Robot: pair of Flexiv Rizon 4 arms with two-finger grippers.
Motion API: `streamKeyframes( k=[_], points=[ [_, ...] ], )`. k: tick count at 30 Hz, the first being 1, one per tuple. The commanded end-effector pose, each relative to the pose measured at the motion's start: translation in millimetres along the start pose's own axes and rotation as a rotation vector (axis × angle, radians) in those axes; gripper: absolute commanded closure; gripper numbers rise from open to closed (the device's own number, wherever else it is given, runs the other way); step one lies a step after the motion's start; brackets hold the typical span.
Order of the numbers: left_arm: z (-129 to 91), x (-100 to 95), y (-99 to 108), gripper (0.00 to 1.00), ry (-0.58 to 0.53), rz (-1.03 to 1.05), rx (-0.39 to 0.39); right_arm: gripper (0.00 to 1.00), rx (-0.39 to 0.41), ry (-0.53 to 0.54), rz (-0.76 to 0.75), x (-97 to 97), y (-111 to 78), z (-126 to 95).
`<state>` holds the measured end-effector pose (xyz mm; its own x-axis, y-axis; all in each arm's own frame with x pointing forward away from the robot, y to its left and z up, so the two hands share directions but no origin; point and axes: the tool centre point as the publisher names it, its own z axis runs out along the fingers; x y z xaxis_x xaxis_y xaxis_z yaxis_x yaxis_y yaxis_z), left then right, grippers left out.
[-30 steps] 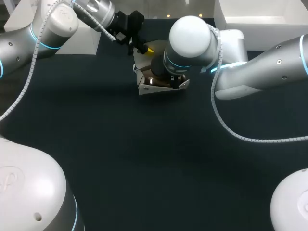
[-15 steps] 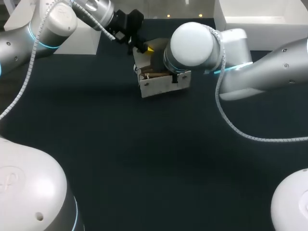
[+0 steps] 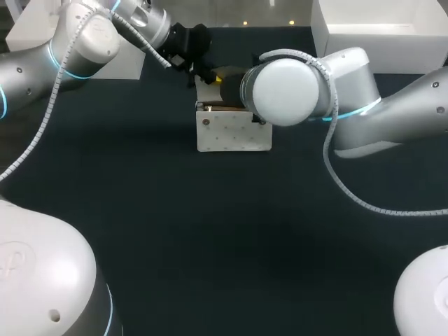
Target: Pick up the bag, open it, inspect its contents, close it, and place it on the opposite side
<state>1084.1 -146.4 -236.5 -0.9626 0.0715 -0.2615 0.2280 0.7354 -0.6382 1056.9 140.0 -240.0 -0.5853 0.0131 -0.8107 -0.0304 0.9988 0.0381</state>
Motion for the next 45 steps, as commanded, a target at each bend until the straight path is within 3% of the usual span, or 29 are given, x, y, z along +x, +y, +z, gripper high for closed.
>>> streamKeyframes(
  k=[1, 10, 15, 17, 20, 31, 34, 45],
  points=[
    [11, 0.4, 10, 1.00, -0.068, 0.056, 0.004, 0.66, 0.002, -0.014, 0.002, 7.6, 0.2, -5],
    [28, -8.3, 33, 1.00, -0.187, 0.180, -0.112, 0.73, 0.000, 0.031, 0.011, 28.6, 2.2, -1],
    [34, -12.6, 46, 1.00, -0.231, 0.217, -0.130, 0.76, -0.002, 0.054, 0.016, 39.6, 3.5, 0],
    [38, -13.2, 51, 1.00, -0.253, 0.242, -0.150, 0.82, 0.003, 0.064, 0.017, 44.3, 4.0, 1],
    [40, -13.4, 59, 1.00, -0.268, 0.240, -0.131, 1.00, 0.005, 0.078, 0.023, 52.1, 4.4, 2],
    [50, -14.9, 74, 1.00, -0.331, 0.360, -0.067, 1.00, 0.041, 0.069, 0.021, 90.5, 10.0, 1],
    [51, -15.9, 75, 1.00, -0.329, 0.359, -0.061, 1.00, 0.024, 0.109, 0.079, 98.0, 10.2, 2],
    [51, -15.9, 75, 1.00, -0.329, 0.359, -0.061, 1.00, 0.027, 0.125, 0.092, 99.2, 9.0, 4]
  ],
)
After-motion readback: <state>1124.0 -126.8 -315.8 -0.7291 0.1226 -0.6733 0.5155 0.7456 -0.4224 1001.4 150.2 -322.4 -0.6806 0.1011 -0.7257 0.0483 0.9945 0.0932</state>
